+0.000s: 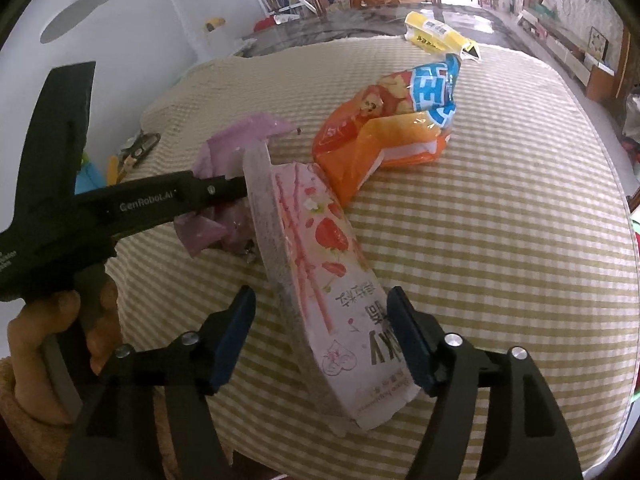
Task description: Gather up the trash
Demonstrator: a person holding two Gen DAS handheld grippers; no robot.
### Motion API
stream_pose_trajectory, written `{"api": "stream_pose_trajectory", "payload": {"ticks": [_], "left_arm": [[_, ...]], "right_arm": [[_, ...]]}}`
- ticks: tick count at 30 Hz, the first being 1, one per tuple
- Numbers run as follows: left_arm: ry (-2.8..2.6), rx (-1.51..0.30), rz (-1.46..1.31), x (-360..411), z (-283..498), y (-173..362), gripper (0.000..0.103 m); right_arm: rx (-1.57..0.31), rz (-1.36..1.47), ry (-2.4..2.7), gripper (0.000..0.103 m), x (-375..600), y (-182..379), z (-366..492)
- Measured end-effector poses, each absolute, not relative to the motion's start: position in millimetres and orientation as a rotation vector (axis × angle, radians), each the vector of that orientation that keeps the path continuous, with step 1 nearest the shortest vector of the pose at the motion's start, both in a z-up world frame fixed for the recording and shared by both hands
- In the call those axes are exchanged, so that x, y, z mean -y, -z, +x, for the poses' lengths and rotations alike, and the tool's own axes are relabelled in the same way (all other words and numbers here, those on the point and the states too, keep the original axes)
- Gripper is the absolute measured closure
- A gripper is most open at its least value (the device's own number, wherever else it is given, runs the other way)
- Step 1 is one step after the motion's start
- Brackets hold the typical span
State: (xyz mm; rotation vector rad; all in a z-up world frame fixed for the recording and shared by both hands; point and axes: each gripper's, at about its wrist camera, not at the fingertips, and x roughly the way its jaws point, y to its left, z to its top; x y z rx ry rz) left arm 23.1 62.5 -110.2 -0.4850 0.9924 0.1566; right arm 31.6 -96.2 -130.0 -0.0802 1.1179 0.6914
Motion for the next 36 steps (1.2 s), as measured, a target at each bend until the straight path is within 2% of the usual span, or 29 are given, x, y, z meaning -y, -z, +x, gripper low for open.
{"api": "stream_pose_trajectory", "payload": {"ticks": [2, 3, 4, 12, 16, 24, 36], "left_arm": [[-0.156, -0.989, -0.486, -62.5, 22.9, 109.6, 0.076], [-0.157, -0.987, -0.486, -62.9, 22.3, 109.1, 0.076], [-0.159, -0.984, -0.486, -63.3, 21.9, 108.8, 0.076], [-0.178, -0.884, -0.453, -65.7, 7.8, 83.6, 0.076], [-0.19, -0.818, -0.384, -59.0, -3.4, 63.0, 0.076], [-0.188, -0.733, -0.307, -38.4, -13.7, 27.2, 0.076], [-0.098, -0.726, -0.28, 7.5, -16.6, 6.3, 0.076]], "right_arm": [[-1.112, -0.101, -0.686, 0.038, 95.0, 130.1, 29.6], [-1.102, -0.133, -0.67, 0.048, 94.2, 129.9, 28.7], [-1.093, -0.147, -0.665, 0.051, 93.3, 129.7, 27.7], [-1.052, -0.111, -0.675, 0.06, 100.3, 116.8, 24.9], [-1.015, -0.035, -0.665, 0.07, 116.4, 100.7, 26.4], [-0.985, 0.103, -0.65, 0.073, 150.8, 83.7, 25.8], [-0.871, 0.335, -0.609, 0.073, 224.1, 44.1, 17.0]]}}
